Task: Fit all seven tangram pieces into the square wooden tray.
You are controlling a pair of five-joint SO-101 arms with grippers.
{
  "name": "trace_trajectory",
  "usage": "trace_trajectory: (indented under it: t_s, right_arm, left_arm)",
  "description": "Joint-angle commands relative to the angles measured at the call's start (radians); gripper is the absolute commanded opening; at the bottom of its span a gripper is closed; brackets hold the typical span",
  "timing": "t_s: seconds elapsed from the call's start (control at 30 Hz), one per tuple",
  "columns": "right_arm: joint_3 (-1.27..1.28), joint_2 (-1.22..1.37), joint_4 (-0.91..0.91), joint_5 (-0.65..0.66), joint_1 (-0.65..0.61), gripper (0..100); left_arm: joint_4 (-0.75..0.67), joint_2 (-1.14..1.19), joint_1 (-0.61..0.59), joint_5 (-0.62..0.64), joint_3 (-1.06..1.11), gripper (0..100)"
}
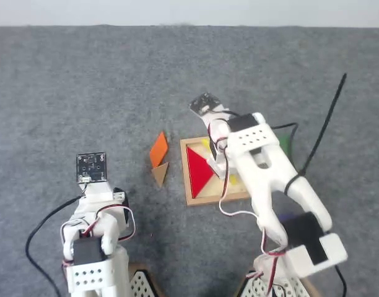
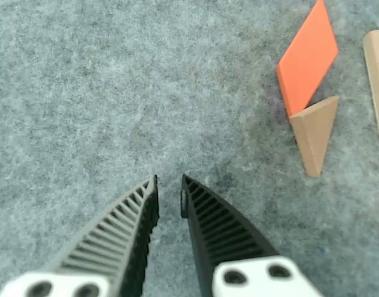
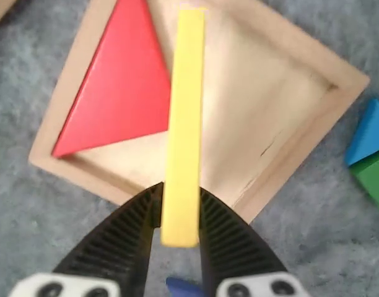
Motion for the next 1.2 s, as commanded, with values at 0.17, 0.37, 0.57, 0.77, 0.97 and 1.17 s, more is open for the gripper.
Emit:
trace_trajectory:
  t_s: [0.17, 0.37, 0.57, 0.77, 0.97, 1.17]
  right_arm:
    - [0.075, -0.128, 0.016, 0.569, 0.018, 0.7]
    - [0.075, -0.090, 0.033, 0.798, -0.010, 0.7]
    - [0.098, -0.018, 0.033, 0.907, -0.012, 0.7]
    - [0.097, 0.036, 0.024, 0.948, -0.007, 0.9]
    - [0.097, 0.042, 0.033, 0.962, -0.005, 0.9]
    - [0.097, 0.044, 0.035, 0.965, -0.005, 2.4]
  left_arm:
    - [0.005, -0.018, -0.005, 0.009, -0.012, 6]
    - [0.005, -0.018, -0.005, 0.009, -0.012, 6]
    - [0.005, -0.018, -0.005, 0.009, -0.012, 6]
    - [0.005, -0.018, -0.005, 0.009, -0.012, 6]
    - [0.005, -0.018, -0.005, 0.009, -0.012, 6]
    - [0.005, -0.018, -0.005, 0.009, -0.012, 6]
